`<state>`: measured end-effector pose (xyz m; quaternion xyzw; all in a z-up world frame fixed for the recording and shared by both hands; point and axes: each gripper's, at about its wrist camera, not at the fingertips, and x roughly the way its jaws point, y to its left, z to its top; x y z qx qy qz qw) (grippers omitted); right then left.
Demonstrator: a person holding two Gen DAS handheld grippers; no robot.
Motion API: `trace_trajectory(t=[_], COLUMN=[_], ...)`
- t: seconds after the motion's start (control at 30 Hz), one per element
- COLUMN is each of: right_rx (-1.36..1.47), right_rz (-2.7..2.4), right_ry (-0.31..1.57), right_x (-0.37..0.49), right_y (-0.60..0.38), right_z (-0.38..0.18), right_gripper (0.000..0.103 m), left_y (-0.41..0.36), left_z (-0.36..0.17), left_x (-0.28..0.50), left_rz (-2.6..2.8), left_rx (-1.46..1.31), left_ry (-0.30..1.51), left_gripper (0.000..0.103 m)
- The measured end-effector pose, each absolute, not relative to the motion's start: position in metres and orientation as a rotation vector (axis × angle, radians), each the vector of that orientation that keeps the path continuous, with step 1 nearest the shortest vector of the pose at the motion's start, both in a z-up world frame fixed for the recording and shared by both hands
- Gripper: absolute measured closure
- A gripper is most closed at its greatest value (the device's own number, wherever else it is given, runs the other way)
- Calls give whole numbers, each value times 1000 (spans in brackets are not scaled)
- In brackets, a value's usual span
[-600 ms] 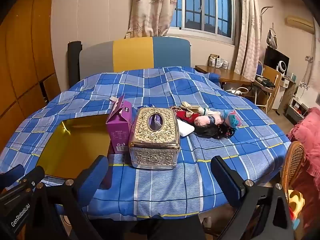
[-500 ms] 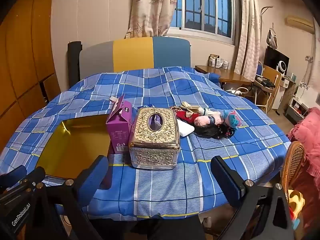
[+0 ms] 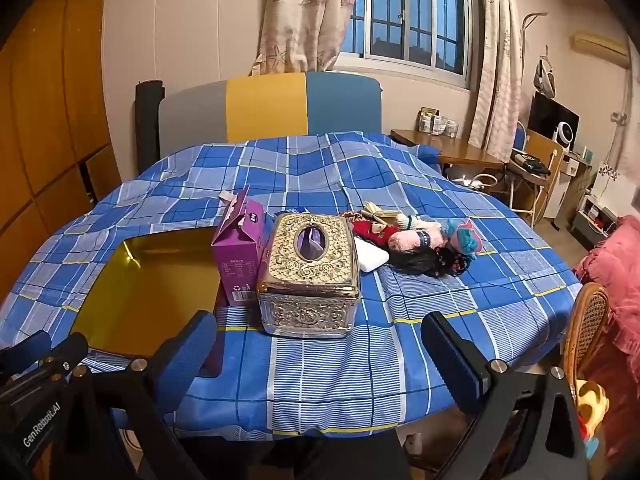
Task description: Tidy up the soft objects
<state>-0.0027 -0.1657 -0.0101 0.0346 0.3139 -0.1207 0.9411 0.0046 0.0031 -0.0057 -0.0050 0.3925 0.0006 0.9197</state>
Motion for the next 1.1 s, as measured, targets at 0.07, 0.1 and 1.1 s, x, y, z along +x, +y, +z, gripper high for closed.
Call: trace_trajectory(t=[0.07, 0.1, 1.1], right_rx=[68, 67, 46], right_rz=[-246, -245, -242], right_ry=[645, 644, 658], right_x=[-1, -1, -2], right_y=[-166, -166, -160], right_z=[-10, -10, -13], right_gripper=[0, 0, 0], left_y=[4, 5, -1], left_z=[-5, -5, -7], left_x=[4, 4, 5], left_rz=[-3, -3, -10], left_rx=[-11, -11, 8], left_ry=[808, 808, 814], left_gripper=[53, 54, 53])
